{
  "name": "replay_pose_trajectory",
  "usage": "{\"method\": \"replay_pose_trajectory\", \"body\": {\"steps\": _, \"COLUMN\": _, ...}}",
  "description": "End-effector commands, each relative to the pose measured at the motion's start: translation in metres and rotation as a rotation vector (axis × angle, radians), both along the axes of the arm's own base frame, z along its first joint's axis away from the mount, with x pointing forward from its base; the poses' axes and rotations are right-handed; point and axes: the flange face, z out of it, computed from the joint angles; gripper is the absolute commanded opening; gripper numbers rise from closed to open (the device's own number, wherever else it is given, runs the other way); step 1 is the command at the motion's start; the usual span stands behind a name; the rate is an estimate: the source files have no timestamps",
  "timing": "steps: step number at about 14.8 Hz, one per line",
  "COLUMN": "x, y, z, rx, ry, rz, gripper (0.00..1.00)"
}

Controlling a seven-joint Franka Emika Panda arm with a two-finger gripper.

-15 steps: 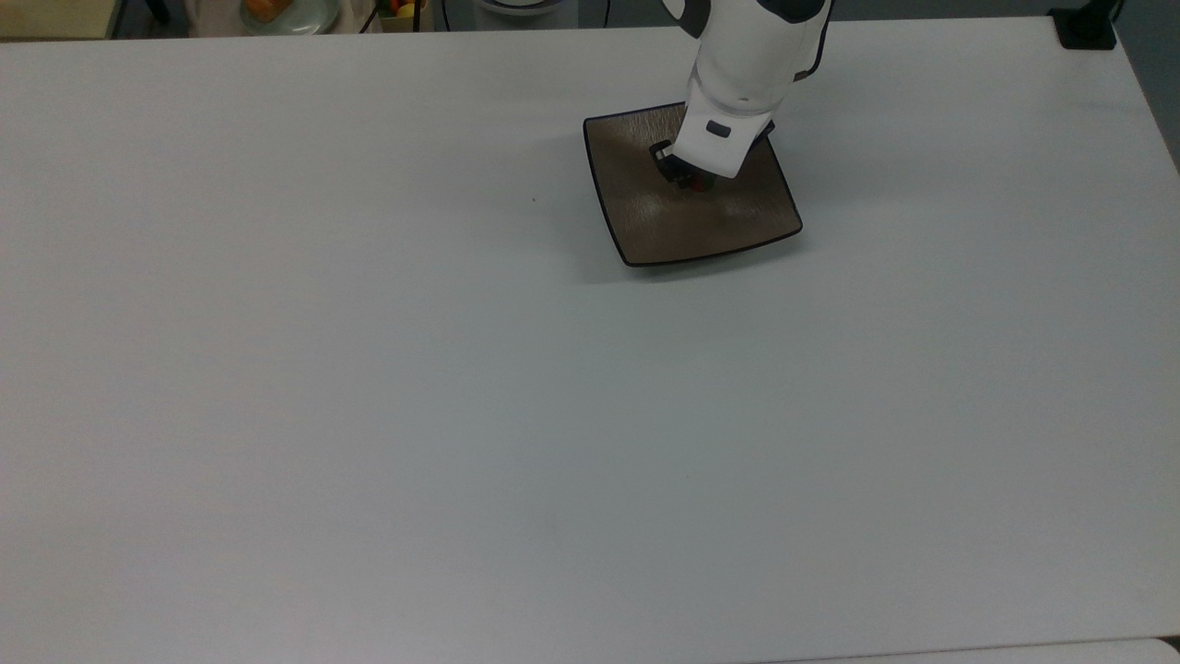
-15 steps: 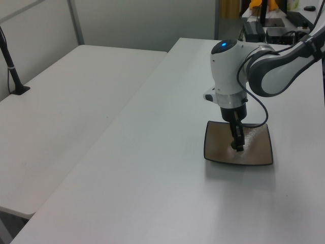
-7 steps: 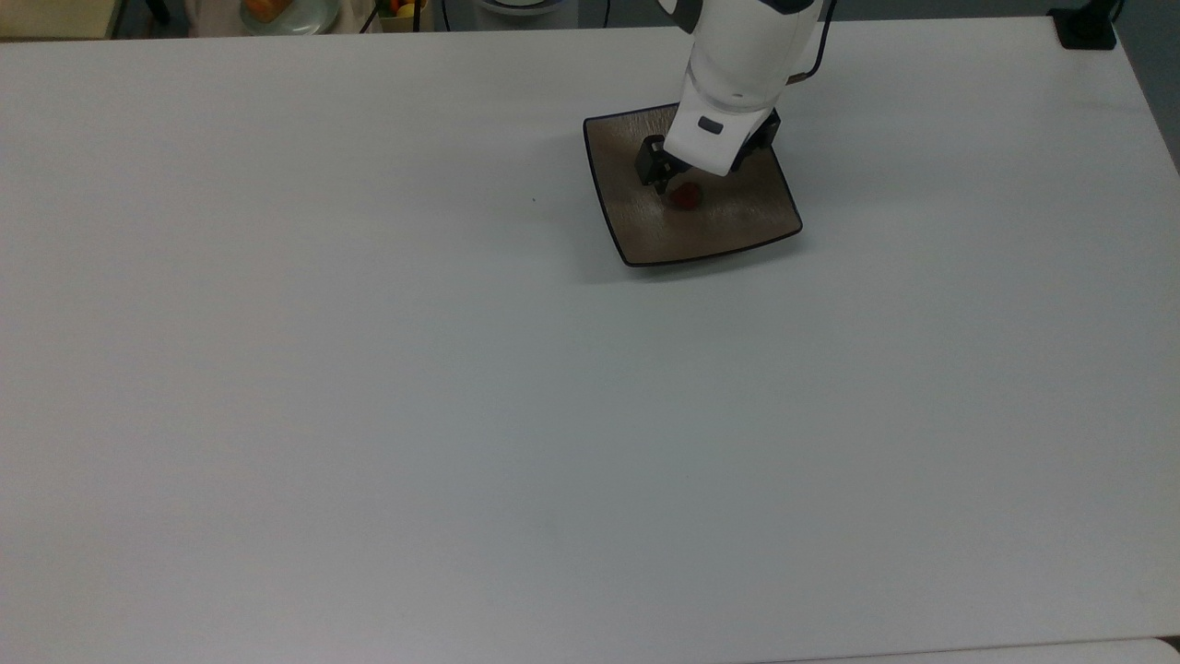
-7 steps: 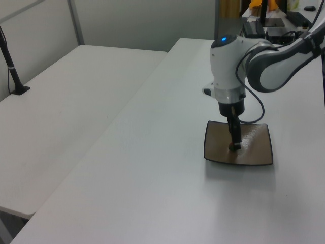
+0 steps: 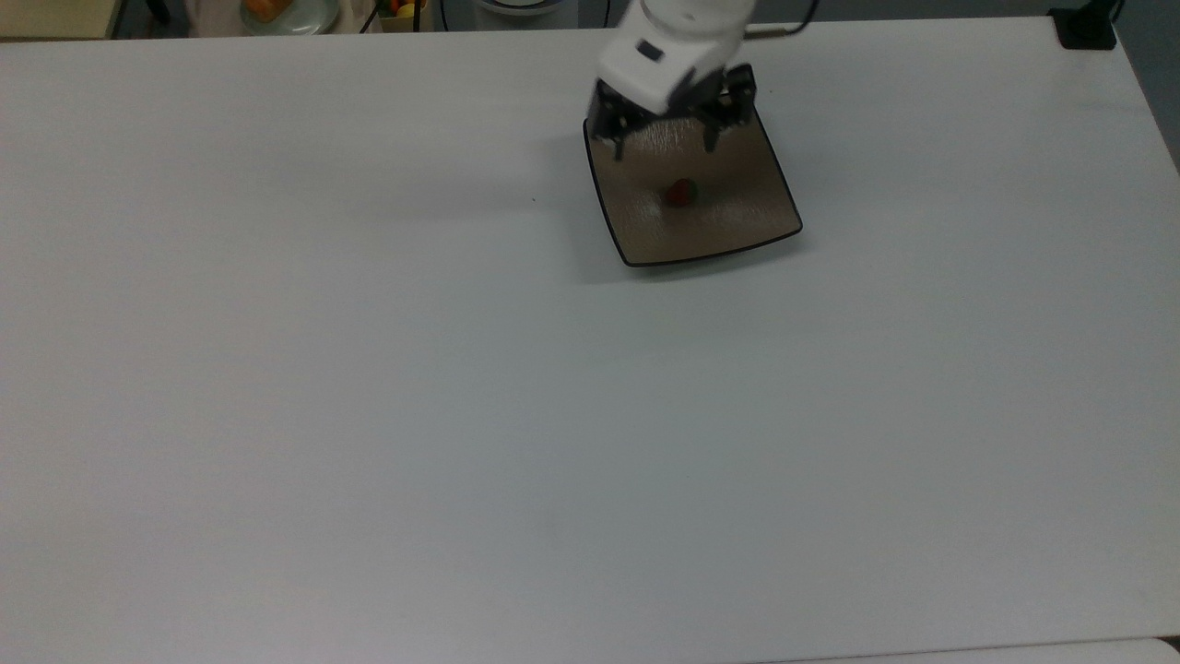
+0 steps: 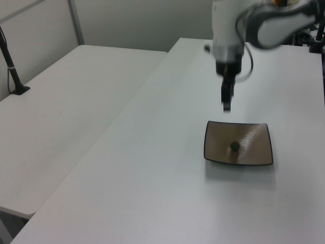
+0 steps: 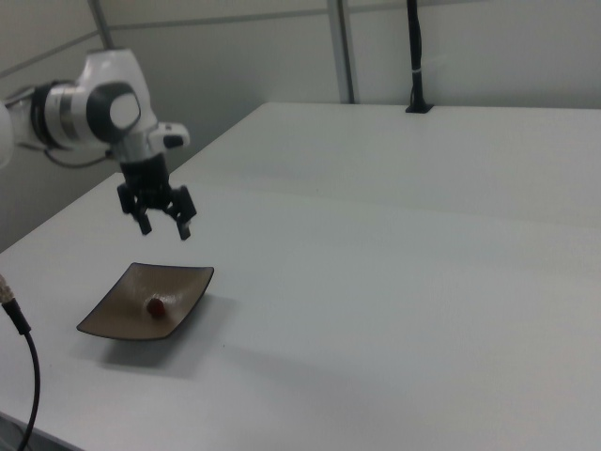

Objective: Strawberries on a ceramic plate

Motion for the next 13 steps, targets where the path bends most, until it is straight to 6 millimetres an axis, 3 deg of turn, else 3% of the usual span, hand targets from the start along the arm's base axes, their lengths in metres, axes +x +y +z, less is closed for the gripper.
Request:
{"method": "replay_pose_trajectory", "body": {"steps": 1, "x": -0.001, "y": -0.049, "z": 0.078, "rx": -0.006, "ry": 0.003, "rz": -0.114, "gripper": 1.00}}
{"method": "replay_pose_trajectory", "body": {"steps": 4, "x": -0.008, "y": -0.095, "z": 0.117, "rx": 0.004, "ry": -0.057, "rz": -0.193, "gripper": 1.00}}
{"method": "replay_pose_trajectory", "body": {"steps": 9, "x": -0.007, "y": -0.137, "z": 0.116, "rx": 0.006, "ry": -0.064, "rz": -0.253, "gripper": 1.00}}
{"method": "replay_pose_trajectory", "body": {"steps": 13, "x": 0.005, "y": -0.145, "z": 0.123, "rx": 0.086, "ry": -0.147, "rz": -0.283, "gripper": 1.00}}
